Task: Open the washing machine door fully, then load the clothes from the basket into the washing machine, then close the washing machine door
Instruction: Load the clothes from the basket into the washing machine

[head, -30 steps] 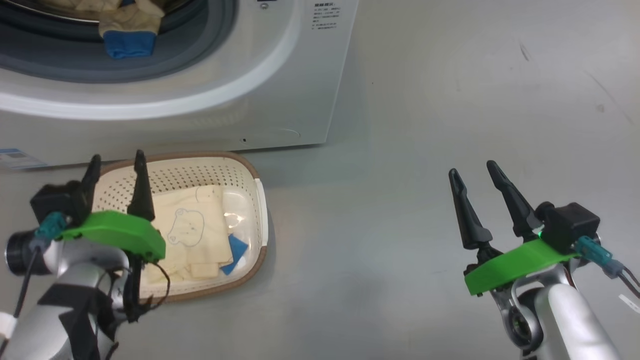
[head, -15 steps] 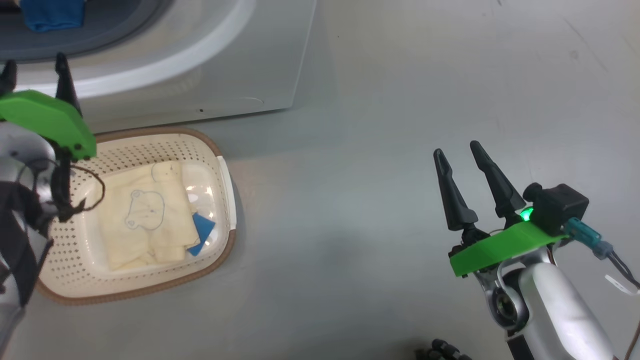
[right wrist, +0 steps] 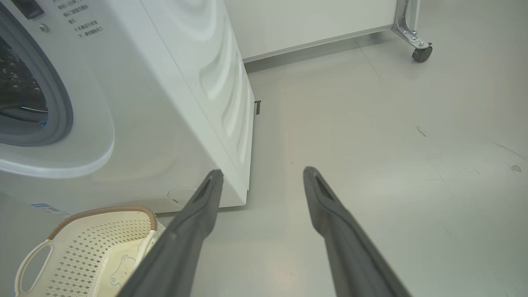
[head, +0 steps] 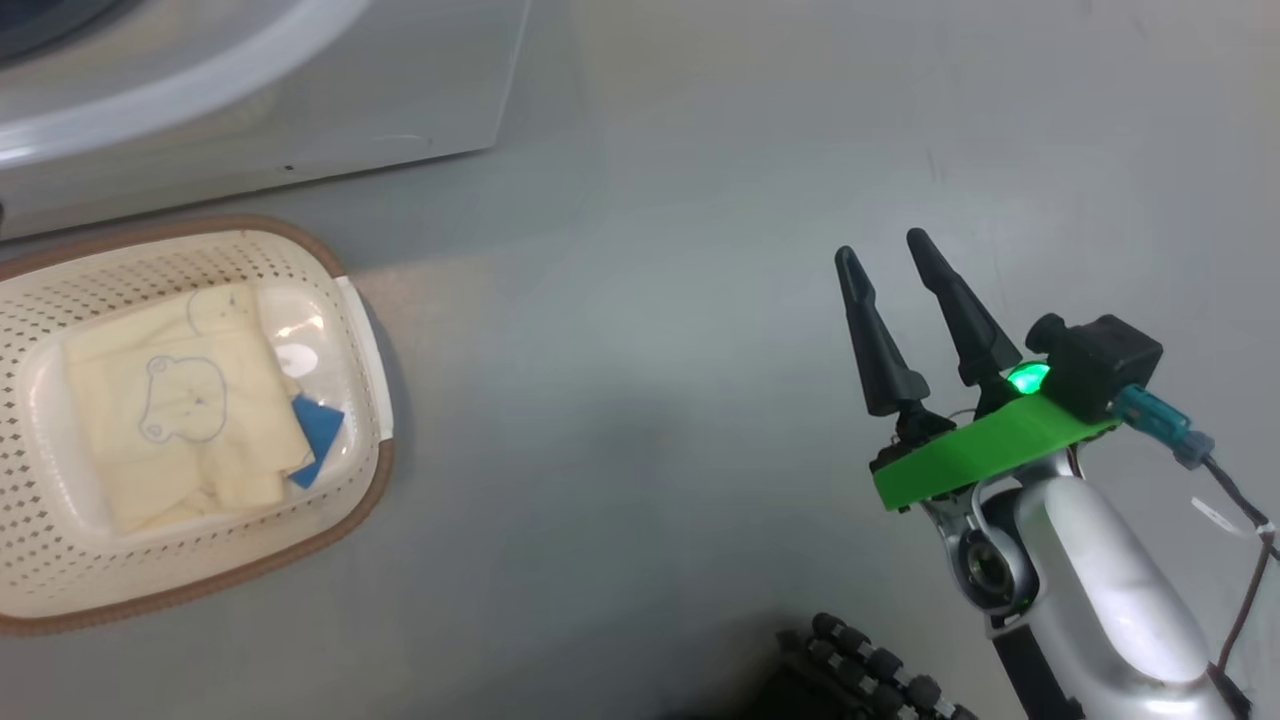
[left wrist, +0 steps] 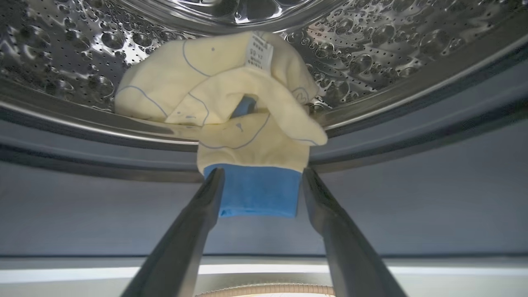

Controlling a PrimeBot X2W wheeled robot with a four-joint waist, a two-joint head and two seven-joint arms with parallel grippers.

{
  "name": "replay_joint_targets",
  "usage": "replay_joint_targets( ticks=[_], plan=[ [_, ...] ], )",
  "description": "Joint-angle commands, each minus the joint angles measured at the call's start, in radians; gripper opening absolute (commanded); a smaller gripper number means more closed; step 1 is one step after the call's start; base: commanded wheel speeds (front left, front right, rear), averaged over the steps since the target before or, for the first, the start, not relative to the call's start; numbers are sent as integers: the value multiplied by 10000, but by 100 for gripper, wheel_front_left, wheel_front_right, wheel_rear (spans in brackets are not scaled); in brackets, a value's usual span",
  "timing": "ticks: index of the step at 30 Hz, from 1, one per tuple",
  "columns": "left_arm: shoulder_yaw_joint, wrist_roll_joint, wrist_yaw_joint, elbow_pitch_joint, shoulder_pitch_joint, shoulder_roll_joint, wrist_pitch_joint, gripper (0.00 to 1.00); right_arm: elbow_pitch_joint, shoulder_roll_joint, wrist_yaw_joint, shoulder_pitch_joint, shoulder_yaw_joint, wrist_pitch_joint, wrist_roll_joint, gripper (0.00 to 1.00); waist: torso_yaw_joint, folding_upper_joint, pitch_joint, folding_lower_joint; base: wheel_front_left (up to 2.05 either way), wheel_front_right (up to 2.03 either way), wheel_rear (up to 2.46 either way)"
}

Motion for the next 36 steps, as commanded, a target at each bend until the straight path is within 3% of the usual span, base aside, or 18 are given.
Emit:
replay_joint_targets(
  ticks=[1,5,12,13,14,15,16,17,18,24,30,36],
  plan=[
    [294,93,-78,-161,-545,659,321,100,-308,-83,-29,-31,225,-134,129,100,-252,1,240,-2,0,0,0],
    [68,166,-199,40,-1118,903,1322,100,-333,-83,-29,-144,340,-136,321,100,-520,1,506,-2,0,0,0],
    [-165,306,-63,156,-1472,1024,2104,100,-318,-83,-29,-172,380,-136,434,100,-678,1,660,-2,0,0,0],
    [-185,322,-39,136,-1507,1029,2160,95,-317,-83,-29,-177,378,-136,446,100,-679,1,675,-2,0,0,0],
    [-200,341,-17,120,-1552,1031,2195,58,-320,-83,-29,-185,377,-136,458,100,-675,1,687,-2,0,0,0],
    [-235,367,-13,108,-1584,1036,2240,30,-321,-83,-29,-194,380,-136,469,100,-668,1,699,-2,0,0,0],
    [-235,367,-13,108,-1584,1036,2240,30,-321,-83,-29,-194,380,-136,469,100,-668,1,699,-2,0,0,0],
    [-248,400,11,79,-1627,1038,2230,8,-320,-83,-29,-206,384,-136,474,100,-656,1,711,-2,0,0,0],
    [-261,418,33,60,-1659,1032,2236,0,-319,-83,-29,-224,394,-137,479,100,-643,1,722,-2,0,0,0],
    [-333,651,214,-72,-1890,1119,2179,0,-342,-83,-29,-341,449,-137,499,100,-596,1,779,-2,0,0,0],
    [-260,1441,760,-233,-2327,1460,1038,0,-437,-83,-29,-422,571,-137,612,100,-723,1,965,-2,0,0,0],
    [-325,2305,987,-79,-2921,2015,48,0,-510,-83,-29,-480,768,-137,843,100,-1050,1,1335,-2,0,0,0]
  ],
)
